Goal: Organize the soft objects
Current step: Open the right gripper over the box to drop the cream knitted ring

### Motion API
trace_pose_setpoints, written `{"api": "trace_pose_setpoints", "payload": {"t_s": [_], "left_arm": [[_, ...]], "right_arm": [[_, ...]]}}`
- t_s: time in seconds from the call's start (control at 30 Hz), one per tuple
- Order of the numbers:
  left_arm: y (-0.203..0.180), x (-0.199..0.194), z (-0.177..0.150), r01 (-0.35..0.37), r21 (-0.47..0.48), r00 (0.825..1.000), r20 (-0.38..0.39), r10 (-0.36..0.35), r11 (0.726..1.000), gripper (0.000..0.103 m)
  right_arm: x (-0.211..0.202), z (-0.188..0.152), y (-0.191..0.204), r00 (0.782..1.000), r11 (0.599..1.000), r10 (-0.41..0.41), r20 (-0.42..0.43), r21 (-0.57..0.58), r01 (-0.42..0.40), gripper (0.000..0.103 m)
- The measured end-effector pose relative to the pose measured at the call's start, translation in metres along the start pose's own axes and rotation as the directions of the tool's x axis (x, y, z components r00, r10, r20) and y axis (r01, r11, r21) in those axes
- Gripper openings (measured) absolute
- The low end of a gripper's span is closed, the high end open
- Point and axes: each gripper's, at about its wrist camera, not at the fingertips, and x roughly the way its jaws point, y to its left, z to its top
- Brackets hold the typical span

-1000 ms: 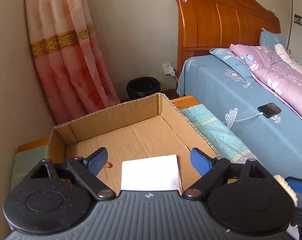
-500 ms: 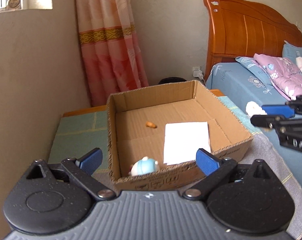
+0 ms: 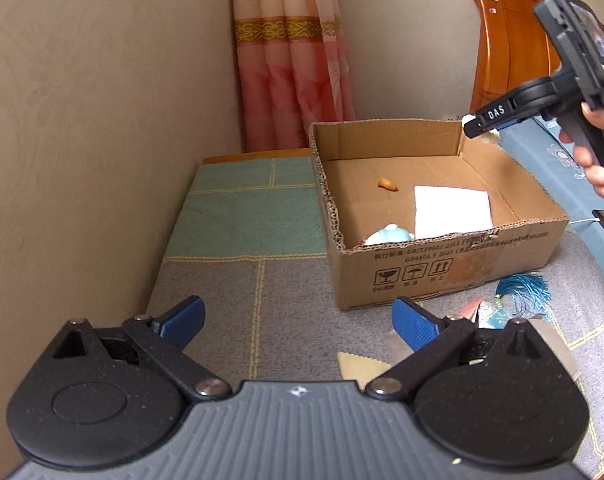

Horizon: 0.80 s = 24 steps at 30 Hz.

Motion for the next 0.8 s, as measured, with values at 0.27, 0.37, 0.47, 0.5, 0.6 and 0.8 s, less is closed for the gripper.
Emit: {"api": "trace_pose_setpoints", "payload": {"t_s": [0.27, 0.37, 0.47, 0.5, 0.6, 0.8], "left_arm": [[0.02, 0.001, -0.006, -0.008, -0.056, 1.0, -0.004, 0.008, 0.998, 0.1], [0.021, 0.0, -0.007, 0.005, -0.056, 1.0, 0.01, -0.005, 0.998, 0.1], [0.02, -0.002, -0.01, 0.021, -0.047, 0.999, 0.025, -0.02, 0.999, 0.1], [0.02, -0.003, -0.011, 0.022, -0.044, 0.999, 0.029, -0.021, 0.999, 0.1], [0.018, -0.006, -0.013, 0.024, -0.037, 0.999, 0.04, -0.023, 0.999, 0.1], [0.016, -0.011, -0.018, 0.033, -0.026, 0.998, 0.049, -0.031, 0.999, 0.1]], "right_arm": [[0.018, 0.018, 0.0, 0.997, 0.997, -0.076, 0.019, 0.027, 0.076, 0.102], [0.01, 0.014, -0.001, 0.997, 0.996, -0.079, 0.016, 0.045, 0.078, 0.103], [0.001, 0.009, -0.001, 0.996, 0.995, -0.088, 0.009, 0.05, 0.088, 0.103], [-0.003, 0.007, 0.0, 0.996, 0.995, -0.092, 0.005, 0.048, 0.092, 0.103], [-0.015, -0.002, 0.002, 0.996, 0.995, -0.089, 0.004, 0.053, 0.088, 0.103], [-0.039, -0.027, 0.008, 0.999, 0.997, -0.049, -0.003, 0.065, 0.049, 0.103]]}}
